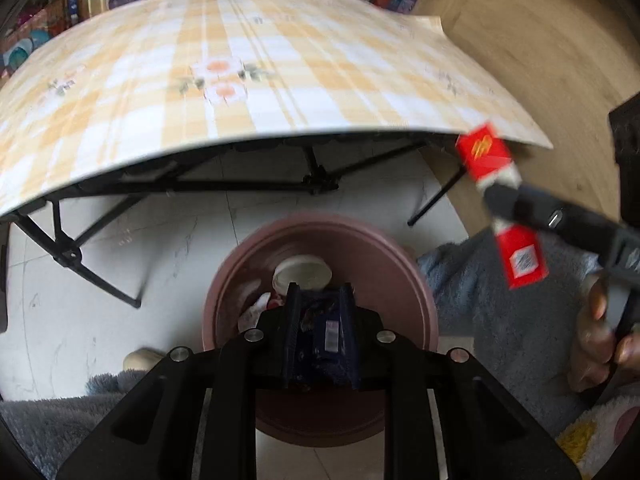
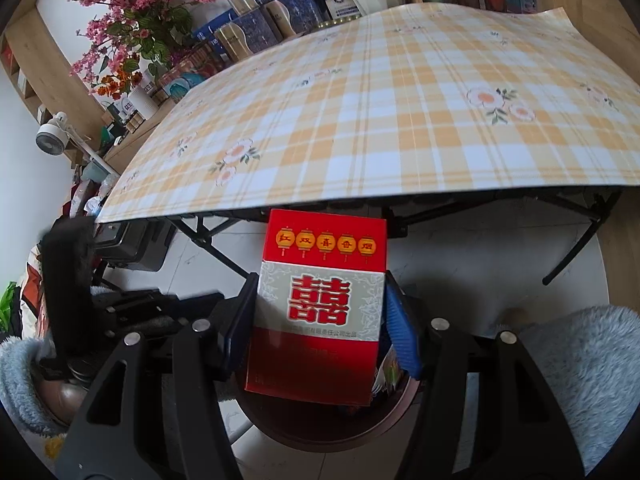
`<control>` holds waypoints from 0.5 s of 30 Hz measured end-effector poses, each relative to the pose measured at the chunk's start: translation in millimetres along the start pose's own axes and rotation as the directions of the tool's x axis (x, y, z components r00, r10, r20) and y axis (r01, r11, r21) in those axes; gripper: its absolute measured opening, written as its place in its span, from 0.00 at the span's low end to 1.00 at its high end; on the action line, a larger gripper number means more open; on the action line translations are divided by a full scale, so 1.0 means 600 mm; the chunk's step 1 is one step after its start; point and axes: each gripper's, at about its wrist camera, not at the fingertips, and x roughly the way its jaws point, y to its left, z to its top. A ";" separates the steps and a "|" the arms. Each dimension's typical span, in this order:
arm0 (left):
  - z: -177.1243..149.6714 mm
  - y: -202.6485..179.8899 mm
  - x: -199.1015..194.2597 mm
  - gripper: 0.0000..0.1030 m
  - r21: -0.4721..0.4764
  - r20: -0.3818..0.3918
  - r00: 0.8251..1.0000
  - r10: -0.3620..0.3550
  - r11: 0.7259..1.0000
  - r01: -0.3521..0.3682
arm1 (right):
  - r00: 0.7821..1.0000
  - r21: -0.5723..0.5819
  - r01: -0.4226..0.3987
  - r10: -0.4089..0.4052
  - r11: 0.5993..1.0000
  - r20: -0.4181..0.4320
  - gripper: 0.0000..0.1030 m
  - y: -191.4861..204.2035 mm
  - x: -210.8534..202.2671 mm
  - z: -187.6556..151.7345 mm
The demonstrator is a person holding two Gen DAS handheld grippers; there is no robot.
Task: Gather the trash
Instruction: 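Carry both items over the bin and open the left tool to drop the lighter, then open the right tool to drop the red cigarette box into the bin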
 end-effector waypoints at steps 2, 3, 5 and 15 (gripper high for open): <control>0.003 0.002 -0.014 0.41 -0.010 0.047 0.999 0.002 1.000 -0.001 | 1.000 -0.015 0.006 -0.006 1.000 -0.008 0.58 0.002 0.006 -0.005; 0.004 0.004 -0.024 0.47 -0.019 0.080 0.997 0.003 1.000 -0.001 | 1.000 -0.023 0.009 -0.009 1.000 -0.012 0.58 0.004 0.010 -0.006; 0.007 0.008 -0.044 0.52 -0.036 0.138 0.990 0.008 0.999 -0.003 | 1.000 -0.036 0.012 -0.013 0.999 -0.023 0.58 0.006 0.019 -0.008; 0.018 0.051 -0.101 0.86 -0.174 0.300 0.948 0.109 0.983 -0.058 | 0.993 -0.100 0.017 -0.028 0.995 -0.111 0.58 0.025 0.069 -0.022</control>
